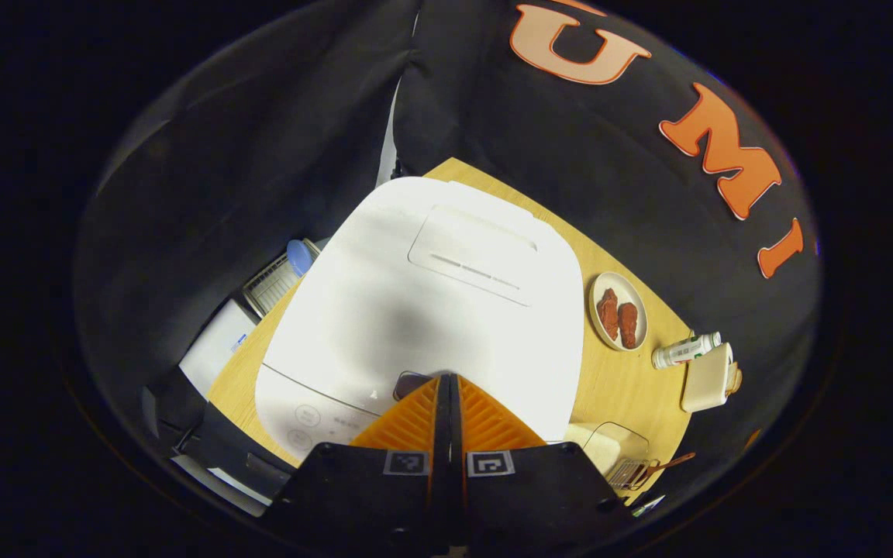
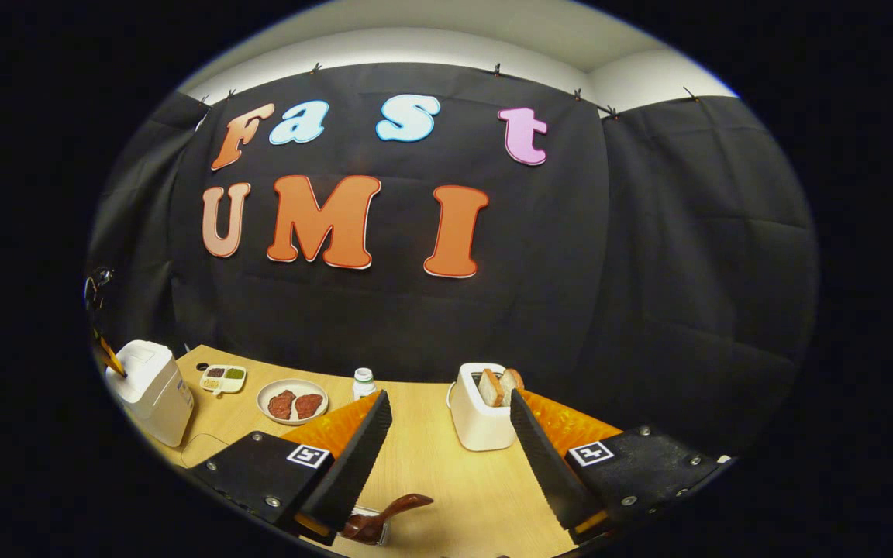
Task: Close the left gripper, press the button to open the rice cooker; take a wooden spoon from the chopstick holder with the right hand, scoop a spoonful of rice and pour it into the rice cooker, then put the wooden spoon back into the chopstick holder.
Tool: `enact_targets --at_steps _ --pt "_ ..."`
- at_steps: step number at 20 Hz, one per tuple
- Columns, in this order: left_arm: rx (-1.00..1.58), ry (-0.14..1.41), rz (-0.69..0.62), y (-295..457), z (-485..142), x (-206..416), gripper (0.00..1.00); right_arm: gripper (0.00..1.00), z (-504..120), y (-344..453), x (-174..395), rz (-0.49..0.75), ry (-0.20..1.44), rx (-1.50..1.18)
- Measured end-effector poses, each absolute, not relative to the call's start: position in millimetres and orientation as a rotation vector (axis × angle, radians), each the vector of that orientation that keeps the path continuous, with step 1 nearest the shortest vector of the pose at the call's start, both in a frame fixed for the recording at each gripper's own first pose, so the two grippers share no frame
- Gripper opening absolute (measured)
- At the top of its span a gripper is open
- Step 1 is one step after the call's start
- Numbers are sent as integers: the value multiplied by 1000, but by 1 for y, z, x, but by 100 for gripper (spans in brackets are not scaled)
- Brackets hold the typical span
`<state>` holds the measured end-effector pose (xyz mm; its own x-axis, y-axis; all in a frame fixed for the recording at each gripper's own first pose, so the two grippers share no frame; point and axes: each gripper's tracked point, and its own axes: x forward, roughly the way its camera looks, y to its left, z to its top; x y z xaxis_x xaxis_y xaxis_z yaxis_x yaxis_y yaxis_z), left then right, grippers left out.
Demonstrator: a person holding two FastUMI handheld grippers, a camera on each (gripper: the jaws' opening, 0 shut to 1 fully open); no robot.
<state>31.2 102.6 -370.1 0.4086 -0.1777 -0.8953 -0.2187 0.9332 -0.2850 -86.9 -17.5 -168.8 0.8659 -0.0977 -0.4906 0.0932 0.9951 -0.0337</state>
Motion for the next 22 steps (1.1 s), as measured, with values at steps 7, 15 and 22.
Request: enact_targets --at_steps 7,15,22 --pt "-364 829 48 108 -286 60 5 96 -224 -5 -116 -36 676 82" --pt "-275 604 8 85 -221 53 4 96 -275 11 -137 27 801 193" --pt "-143 509 5 52 -207 14 4 95 -314 16 -148 43 851 314"
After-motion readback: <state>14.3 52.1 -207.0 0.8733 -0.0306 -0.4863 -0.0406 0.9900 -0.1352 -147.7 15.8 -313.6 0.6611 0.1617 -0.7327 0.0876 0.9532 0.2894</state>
